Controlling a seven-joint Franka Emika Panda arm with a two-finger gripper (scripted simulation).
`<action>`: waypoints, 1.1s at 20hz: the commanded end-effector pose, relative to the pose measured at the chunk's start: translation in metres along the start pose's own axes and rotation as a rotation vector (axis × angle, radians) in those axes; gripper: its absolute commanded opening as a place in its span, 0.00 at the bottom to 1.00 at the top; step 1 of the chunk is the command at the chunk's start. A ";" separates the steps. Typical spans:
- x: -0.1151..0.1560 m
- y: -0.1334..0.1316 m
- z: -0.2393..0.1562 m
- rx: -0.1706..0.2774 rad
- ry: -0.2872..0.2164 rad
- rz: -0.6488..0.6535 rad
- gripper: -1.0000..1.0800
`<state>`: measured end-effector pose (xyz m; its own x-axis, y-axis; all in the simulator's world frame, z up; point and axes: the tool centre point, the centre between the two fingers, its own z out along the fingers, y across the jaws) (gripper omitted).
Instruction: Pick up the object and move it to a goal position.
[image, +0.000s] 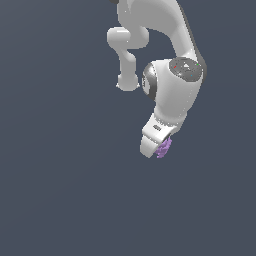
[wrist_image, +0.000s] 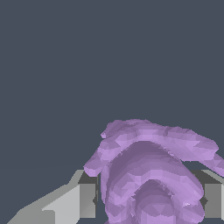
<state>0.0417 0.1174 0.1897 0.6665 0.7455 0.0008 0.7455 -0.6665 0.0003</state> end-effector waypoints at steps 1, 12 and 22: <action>0.017 -0.005 -0.020 0.000 0.000 0.000 0.00; 0.065 -0.016 -0.074 0.001 0.000 0.001 0.00; 0.078 -0.018 -0.088 0.000 -0.001 0.001 0.00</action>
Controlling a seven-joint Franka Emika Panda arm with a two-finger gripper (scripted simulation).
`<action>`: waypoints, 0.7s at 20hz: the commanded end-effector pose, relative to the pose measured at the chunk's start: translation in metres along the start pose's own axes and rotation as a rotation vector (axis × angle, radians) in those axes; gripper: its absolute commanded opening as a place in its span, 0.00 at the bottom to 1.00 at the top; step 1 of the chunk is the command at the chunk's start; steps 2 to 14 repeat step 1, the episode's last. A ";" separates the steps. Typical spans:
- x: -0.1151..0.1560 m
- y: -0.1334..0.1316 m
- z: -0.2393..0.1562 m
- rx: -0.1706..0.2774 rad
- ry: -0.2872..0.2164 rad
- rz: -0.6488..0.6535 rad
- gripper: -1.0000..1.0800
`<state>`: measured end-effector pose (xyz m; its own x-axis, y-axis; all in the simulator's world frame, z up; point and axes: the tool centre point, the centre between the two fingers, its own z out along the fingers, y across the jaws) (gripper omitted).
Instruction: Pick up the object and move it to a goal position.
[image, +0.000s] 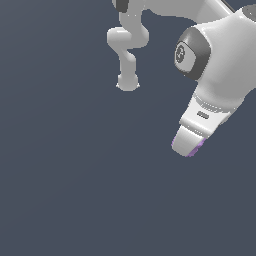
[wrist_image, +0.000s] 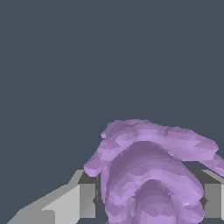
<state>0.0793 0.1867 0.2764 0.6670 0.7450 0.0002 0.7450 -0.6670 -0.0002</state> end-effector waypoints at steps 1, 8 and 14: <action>0.001 0.000 -0.001 0.000 0.000 0.000 0.00; 0.001 0.000 -0.001 0.000 0.000 0.000 0.00; 0.001 0.000 -0.001 0.000 0.000 0.000 0.00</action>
